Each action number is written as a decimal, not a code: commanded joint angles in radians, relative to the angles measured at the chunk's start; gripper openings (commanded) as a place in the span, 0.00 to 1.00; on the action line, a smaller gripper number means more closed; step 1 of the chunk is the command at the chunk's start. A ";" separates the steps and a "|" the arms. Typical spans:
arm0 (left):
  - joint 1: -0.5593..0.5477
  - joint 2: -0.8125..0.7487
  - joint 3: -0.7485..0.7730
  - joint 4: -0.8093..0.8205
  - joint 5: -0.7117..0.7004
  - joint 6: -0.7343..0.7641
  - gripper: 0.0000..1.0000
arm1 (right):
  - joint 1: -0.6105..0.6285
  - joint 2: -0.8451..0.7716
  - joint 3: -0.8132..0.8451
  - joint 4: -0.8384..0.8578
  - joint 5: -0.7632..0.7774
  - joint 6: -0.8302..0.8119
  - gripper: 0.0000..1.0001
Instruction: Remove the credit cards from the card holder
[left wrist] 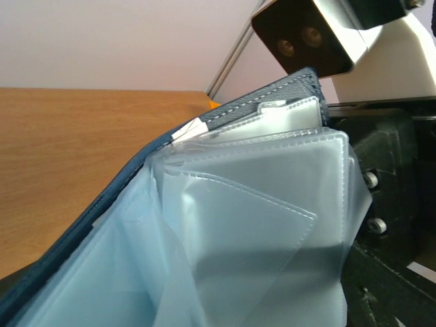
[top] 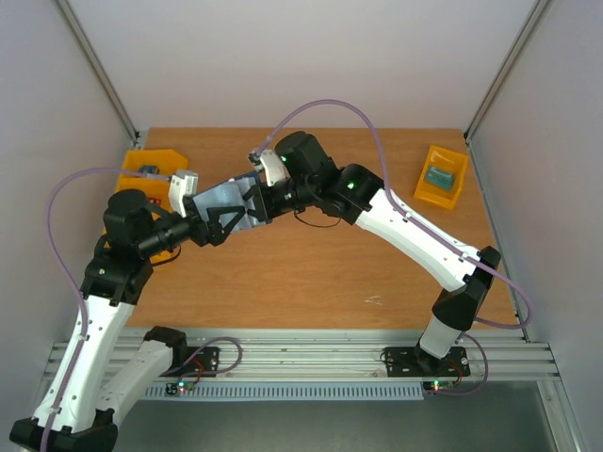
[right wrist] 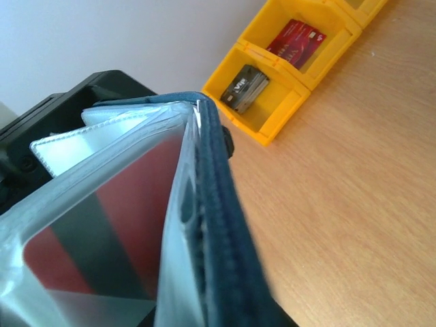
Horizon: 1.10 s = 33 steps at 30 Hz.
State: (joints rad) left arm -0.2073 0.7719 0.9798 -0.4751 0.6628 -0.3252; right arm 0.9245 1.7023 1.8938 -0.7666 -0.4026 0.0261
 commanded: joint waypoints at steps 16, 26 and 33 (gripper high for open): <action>0.003 -0.008 -0.010 0.013 0.025 0.161 0.99 | -0.032 -0.007 0.047 0.050 -0.100 0.120 0.01; 0.004 -0.027 -0.039 0.066 0.094 0.027 0.56 | -0.033 -0.077 0.004 0.044 -0.153 0.030 0.01; 0.003 -0.043 -0.060 0.113 0.175 -0.027 0.10 | -0.034 -0.122 -0.019 0.022 -0.173 -0.045 0.06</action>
State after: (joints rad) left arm -0.2035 0.7387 0.9363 -0.4229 0.7815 -0.3092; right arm 0.8852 1.6562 1.8889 -0.7586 -0.5194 0.0509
